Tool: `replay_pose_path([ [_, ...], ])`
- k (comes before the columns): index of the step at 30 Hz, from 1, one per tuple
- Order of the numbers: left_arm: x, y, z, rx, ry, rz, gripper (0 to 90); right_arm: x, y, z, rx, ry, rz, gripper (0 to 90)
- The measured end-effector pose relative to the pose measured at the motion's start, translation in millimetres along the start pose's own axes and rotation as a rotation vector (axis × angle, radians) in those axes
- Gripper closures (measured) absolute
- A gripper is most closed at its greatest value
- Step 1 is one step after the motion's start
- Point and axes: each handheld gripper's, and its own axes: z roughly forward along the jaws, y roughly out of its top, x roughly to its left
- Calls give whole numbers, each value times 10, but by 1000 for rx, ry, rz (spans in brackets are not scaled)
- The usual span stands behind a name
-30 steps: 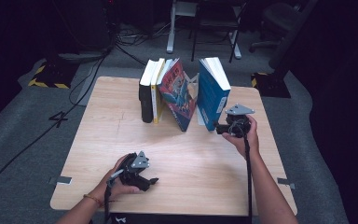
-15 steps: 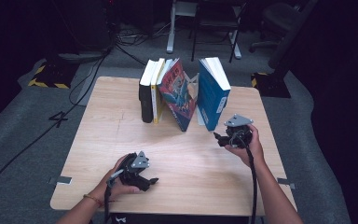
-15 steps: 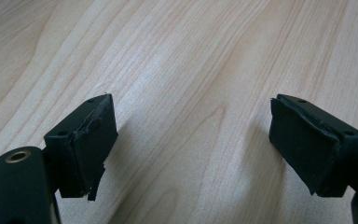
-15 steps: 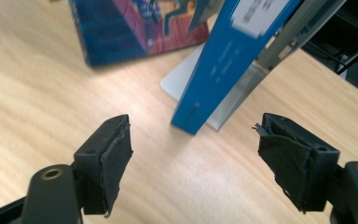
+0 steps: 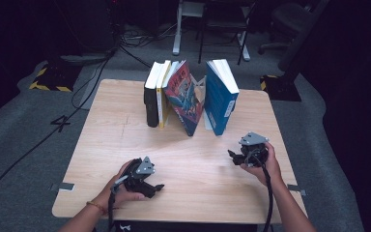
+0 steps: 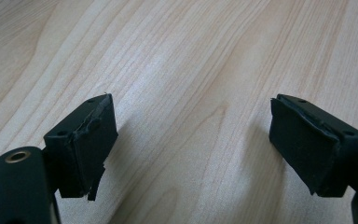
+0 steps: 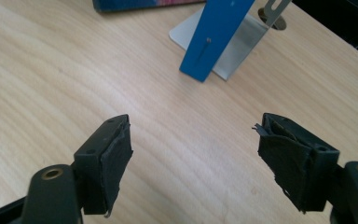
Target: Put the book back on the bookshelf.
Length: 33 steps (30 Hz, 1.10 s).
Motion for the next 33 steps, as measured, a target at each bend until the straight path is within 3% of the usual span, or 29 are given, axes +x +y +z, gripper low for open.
replay_pose_path([
  [16, 0, 0, 0, 0, 0, 0, 156, 104, -444, -209, 18, 8, -27, 255],
  [22, 0, 0, 0, 0, 0, 0, 156, 119, -582, -297, 9, 20, 31, 229],
  [27, 0, 0, 0, 0, 0, 0, 156, 168, -722, -330, 17, 29, 7, 223],
  [33, 1, 0, 0, 1, 1, 1, 156, 177, -933, -381, 10, 41, 39, 224],
])
